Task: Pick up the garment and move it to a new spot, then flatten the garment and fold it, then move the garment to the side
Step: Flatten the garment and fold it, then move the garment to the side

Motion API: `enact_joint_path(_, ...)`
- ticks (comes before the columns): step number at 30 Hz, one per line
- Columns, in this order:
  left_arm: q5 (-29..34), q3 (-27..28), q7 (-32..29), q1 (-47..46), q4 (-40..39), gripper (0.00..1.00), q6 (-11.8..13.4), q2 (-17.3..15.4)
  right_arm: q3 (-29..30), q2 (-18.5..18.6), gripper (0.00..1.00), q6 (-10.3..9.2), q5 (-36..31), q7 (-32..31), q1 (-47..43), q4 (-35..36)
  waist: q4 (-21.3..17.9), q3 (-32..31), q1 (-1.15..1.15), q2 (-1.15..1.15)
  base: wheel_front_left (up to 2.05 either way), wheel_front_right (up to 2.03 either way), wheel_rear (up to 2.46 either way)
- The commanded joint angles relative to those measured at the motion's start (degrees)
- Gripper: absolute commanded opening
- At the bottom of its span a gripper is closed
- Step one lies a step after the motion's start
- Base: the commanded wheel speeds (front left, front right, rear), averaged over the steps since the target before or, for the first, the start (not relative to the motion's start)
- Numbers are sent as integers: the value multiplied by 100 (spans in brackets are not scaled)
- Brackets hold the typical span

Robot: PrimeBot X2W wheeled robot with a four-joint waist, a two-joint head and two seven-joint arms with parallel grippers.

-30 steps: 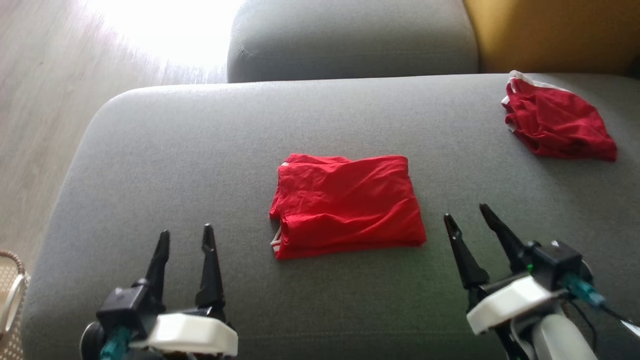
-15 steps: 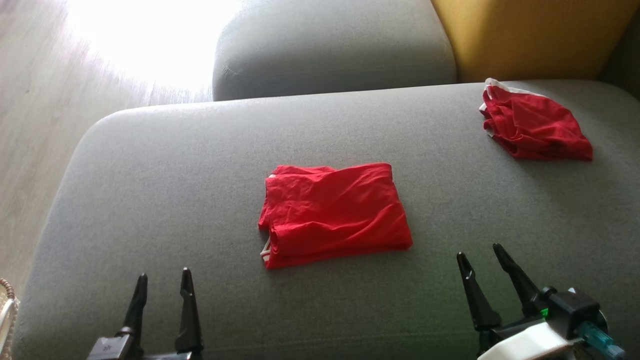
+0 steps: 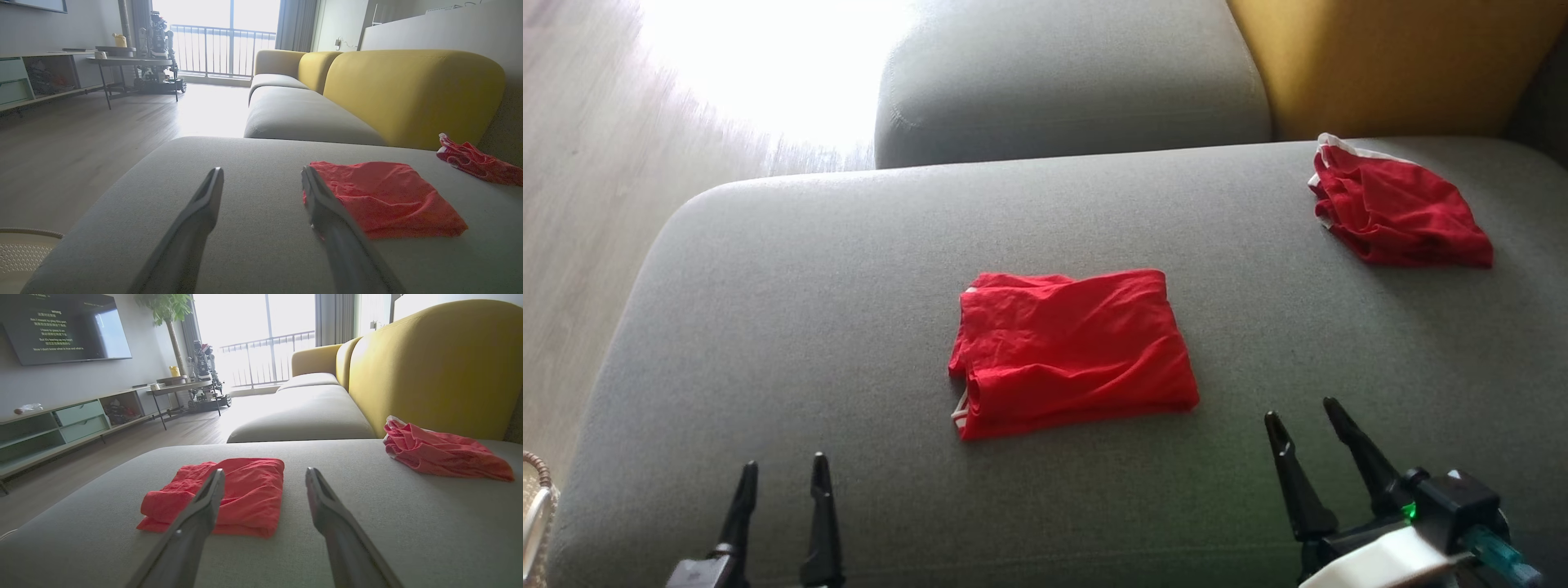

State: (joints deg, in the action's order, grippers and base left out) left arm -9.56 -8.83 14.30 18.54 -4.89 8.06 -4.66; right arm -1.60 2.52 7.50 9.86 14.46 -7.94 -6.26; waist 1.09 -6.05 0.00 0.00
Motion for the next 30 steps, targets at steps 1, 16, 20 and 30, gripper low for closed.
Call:
enact_joint_path(1,74,231,70,-231,-145,100,-20,63,-149,36,100,-1,24,53,162,158,6,-1,0,0,0,0,0)
enact_joint_path(16,211,305,70,-237,-120,100,-292,168,-176,36,100,-1,124,53,123,150,91,-44,0,0,0,0,0)
enact_joint_path(20,222,307,70,-236,-131,100,-320,174,-176,36,100,-1,131,53,124,147,109,-46,0,0,0,0,0)
enact_joint_path(30,193,192,70,-262,-200,100,-294,177,-226,36,100,-1,210,53,160,-135,221,-91,0,0,0,0,0)
